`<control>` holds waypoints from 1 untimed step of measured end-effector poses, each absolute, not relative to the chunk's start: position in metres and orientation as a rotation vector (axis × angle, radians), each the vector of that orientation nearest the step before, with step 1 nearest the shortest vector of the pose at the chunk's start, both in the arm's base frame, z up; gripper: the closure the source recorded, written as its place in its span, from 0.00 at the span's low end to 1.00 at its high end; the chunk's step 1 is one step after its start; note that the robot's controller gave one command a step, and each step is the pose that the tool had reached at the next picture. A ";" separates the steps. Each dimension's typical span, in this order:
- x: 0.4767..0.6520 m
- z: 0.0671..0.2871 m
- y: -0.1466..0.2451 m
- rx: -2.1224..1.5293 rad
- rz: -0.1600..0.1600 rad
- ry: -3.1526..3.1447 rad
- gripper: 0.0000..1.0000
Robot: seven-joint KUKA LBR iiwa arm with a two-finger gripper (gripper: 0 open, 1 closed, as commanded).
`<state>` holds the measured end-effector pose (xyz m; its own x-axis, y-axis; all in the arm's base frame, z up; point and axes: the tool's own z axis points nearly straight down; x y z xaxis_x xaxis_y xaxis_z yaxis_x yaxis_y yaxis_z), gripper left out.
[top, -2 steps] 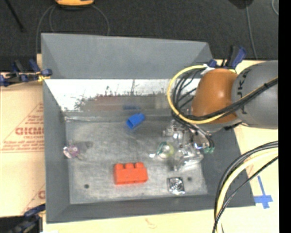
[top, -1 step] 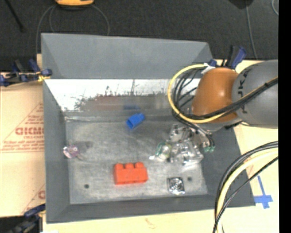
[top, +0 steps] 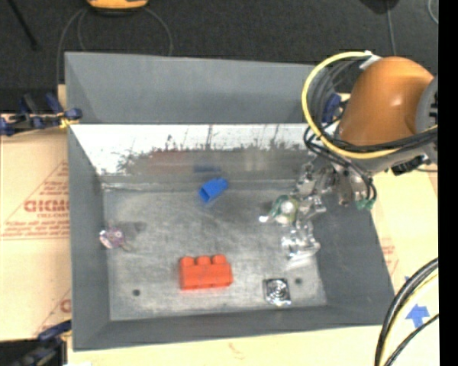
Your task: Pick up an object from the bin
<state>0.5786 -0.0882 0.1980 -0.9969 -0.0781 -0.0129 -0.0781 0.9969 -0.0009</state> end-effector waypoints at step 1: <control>0.581 0.340 -0.097 -0.131 -0.008 3.125 1.00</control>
Offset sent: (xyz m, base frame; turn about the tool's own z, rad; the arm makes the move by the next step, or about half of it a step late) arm 0.0002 -0.0065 0.1356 -0.0093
